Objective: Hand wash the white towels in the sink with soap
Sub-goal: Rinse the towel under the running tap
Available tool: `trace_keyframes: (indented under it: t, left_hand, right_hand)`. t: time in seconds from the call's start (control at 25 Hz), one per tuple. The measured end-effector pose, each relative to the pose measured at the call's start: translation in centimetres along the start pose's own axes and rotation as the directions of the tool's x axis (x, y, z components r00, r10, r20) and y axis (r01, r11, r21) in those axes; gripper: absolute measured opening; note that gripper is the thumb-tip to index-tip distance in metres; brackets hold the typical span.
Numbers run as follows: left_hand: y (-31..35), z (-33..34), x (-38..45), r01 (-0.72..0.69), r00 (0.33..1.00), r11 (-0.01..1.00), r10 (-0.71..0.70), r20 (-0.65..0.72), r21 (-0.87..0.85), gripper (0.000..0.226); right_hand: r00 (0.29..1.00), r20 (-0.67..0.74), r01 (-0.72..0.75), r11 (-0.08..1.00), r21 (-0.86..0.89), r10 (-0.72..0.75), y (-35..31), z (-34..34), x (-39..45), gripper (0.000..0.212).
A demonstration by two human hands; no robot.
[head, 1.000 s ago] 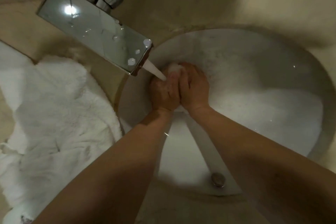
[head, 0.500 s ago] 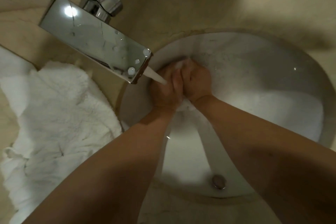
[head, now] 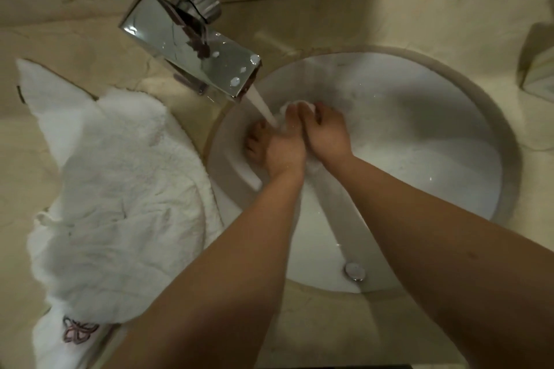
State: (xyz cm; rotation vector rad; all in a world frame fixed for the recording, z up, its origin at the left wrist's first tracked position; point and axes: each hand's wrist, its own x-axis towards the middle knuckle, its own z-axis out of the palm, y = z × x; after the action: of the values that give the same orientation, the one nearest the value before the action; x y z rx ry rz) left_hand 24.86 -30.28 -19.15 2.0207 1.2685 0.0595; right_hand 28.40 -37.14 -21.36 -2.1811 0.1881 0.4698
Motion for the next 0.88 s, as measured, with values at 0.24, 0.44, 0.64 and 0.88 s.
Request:
trace_keyframes:
  t: [0.24, 0.44, 0.64, 0.88]
  left_hand:
    - [0.0, -2.5, 0.2, 0.319, 0.911, 0.917, -0.226, 0.345, -0.241, 0.087]
    - [-1.0, -3.2, -0.1, 0.183, 0.973, 0.85, -0.085, 0.214, -0.494, 0.027]
    - [-1.2, -4.1, -0.7, -0.08, 0.995, 0.891, 0.1, 0.021, -0.446, 0.024]
    - [-1.2, -3.1, 0.6, -0.192, 0.965, 0.902, 0.246, 0.094, -0.387, 0.044]
  right_hand:
    - [0.998, 0.021, 0.048, 0.992, 0.119, -0.051, -1.1, -0.5, -1.9, 0.042]
    - [0.997, 0.076, -0.031, 0.947, 0.321, 0.007, -2.4, -1.8, -1.8, 0.029]
    - [0.972, 0.218, -0.171, 0.894, 0.413, 0.086, -4.0, -0.8, -1.9, 0.038]
    - [0.972, -0.054, 0.231, 0.971, 0.069, -0.227, -2.4, 0.6, -2.7, 0.051]
